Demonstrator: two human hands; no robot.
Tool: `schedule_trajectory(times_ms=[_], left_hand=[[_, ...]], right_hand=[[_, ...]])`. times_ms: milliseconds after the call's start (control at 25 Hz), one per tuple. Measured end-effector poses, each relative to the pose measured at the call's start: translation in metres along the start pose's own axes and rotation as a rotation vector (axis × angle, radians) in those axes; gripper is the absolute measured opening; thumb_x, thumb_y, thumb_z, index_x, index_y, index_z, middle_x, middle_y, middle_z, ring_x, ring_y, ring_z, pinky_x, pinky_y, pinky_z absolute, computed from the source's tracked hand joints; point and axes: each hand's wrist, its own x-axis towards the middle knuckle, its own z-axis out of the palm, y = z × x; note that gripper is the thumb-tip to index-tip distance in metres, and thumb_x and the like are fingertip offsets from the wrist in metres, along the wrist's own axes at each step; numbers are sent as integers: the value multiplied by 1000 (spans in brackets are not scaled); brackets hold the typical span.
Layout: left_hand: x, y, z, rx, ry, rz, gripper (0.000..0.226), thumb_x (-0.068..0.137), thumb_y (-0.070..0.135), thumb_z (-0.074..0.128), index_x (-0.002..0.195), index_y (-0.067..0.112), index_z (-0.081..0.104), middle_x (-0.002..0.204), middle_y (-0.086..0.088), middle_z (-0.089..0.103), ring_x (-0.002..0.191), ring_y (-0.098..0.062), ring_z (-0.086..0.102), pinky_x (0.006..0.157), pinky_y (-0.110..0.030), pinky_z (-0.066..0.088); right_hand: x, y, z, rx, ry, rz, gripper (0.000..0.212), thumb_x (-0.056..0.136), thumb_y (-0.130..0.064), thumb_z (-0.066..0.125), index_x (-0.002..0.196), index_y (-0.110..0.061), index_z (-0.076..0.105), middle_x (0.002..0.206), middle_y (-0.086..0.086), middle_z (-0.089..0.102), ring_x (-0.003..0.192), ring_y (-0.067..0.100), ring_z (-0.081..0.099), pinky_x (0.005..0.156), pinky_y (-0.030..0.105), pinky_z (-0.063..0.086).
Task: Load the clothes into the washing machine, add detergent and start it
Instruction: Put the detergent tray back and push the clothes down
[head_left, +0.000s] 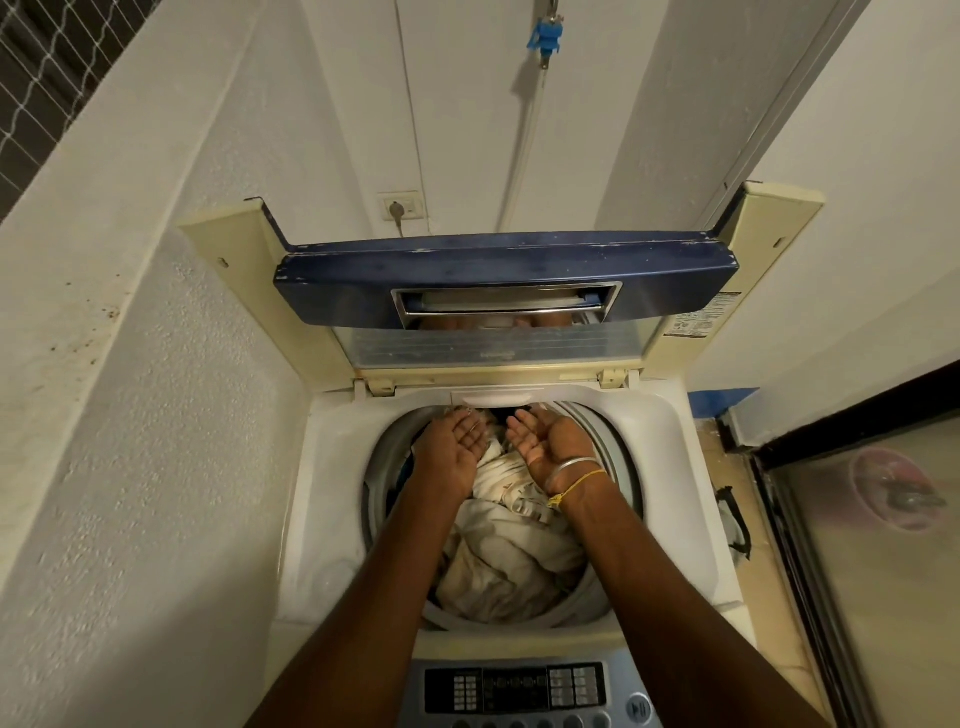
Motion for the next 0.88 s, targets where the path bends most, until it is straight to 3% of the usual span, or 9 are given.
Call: schedule_trajectory(times_ms=[80, 160, 240, 320, 440, 560, 680, 760, 880], left_hand=[[-10, -4, -7, 83, -6, 11, 38, 106, 17, 38, 136, -4, 49, 137, -18, 54, 132, -32, 49, 107, -40, 40], [-22, -8, -14, 203, 11, 41, 31, 104, 18, 42, 127, 2, 56, 122, -11, 61, 119, -26, 57, 100, -36, 46], [-27, -13, -24, 321, 39, 86, 17, 101, 20, 49, 101, 12, 63, 98, -4, 65, 90, -19, 63, 80, -30, 51], [-32, -18, -38, 452, 55, 150, 13, 91, 25, 58, 79, 20, 61, 81, -1, 61, 71, -14, 57, 69, -29, 46], [-44, -27, -61, 663, 19, 225, 10, 80, 34, 58, 80, 26, 64, 89, 3, 64, 82, -14, 59, 87, -37, 47], [-66, -33, -76, 892, 17, 412, 18, 88, 26, 58, 86, 13, 70, 89, -4, 67, 82, -18, 60, 82, -36, 48], [-86, -40, -92, 1136, -19, 531, 20, 97, 21, 56, 106, 11, 70, 104, -8, 71, 95, -21, 63, 80, -28, 45], [-95, -41, -103, 1264, -53, 578, 29, 99, 24, 56, 125, 15, 64, 123, -8, 68, 112, -23, 62, 90, -28, 47], [-100, -41, -116, 1422, -123, 686, 38, 100, 27, 52, 138, 21, 55, 138, -5, 59, 126, -24, 56, 103, -39, 47]], right_hand=[[-8, 2, -3, -89, 9, -43, 35, 104, -13, 47, 137, -2, 50, 134, 19, 55, 129, 34, 52, 85, 40, 50], [-17, 4, -9, -238, 28, -115, 24, 102, -17, 52, 122, -7, 60, 119, 13, 64, 113, 29, 62, 83, 36, 53], [-25, 8, -17, -406, 38, -222, 13, 99, -17, 58, 99, -9, 68, 98, 13, 70, 87, 24, 66, 74, 32, 54], [-30, 13, -29, -561, 32, -339, 20, 95, -16, 63, 80, -6, 72, 78, 15, 68, 68, 24, 59, 62, 30, 49], [-39, 18, -47, -757, 109, -470, 25, 83, -11, 76, 59, -13, 69, 64, 12, 65, 61, 22, 56, 62, 39, 49], [-54, 23, -66, -903, 133, -541, 21, 70, -22, 87, 72, -17, 66, 69, 8, 68, 66, 24, 63, 72, 46, 57], [-72, 30, -81, -1088, 139, -633, 22, 75, -27, 85, 82, -20, 66, 76, 0, 70, 74, 20, 67, 75, 36, 55], [-85, 34, -88, -1295, 144, -698, 23, 81, -33, 79, 95, -19, 67, 88, 1, 72, 85, 20, 68, 77, 28, 49], [-99, 38, -94, -1591, 75, -723, 46, 85, -45, 67, 121, -17, 65, 115, 5, 71, 108, 24, 65, 88, 24, 46]])
